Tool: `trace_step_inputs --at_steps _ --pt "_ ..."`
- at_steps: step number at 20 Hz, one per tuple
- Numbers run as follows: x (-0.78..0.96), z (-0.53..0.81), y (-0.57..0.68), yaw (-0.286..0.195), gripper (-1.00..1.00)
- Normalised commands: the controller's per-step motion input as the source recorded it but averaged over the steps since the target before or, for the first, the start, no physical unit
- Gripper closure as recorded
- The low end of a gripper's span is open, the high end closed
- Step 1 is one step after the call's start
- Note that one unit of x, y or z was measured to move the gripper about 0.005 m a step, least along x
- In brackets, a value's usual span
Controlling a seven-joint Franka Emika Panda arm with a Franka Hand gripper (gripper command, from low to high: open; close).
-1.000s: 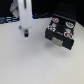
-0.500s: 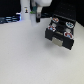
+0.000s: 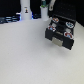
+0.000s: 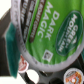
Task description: Open the kcup holder, insert the kcup into the holder, and close the kcup holder
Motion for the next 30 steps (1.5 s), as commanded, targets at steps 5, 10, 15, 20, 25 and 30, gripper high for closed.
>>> trace_step_inputs --at_steps 5,10,15,20,25,30 --pt "0.14 0.16 0.68 0.009 1.0" --pt "0.09 0.09 0.67 0.02 1.0" --pt "0.09 0.05 0.65 0.029 1.0" --pt "0.12 0.01 0.58 0.038 1.0" --pt "0.16 -0.07 0.28 0.036 1.0" --pt "0.19 -0.11 0.12 0.023 1.0"
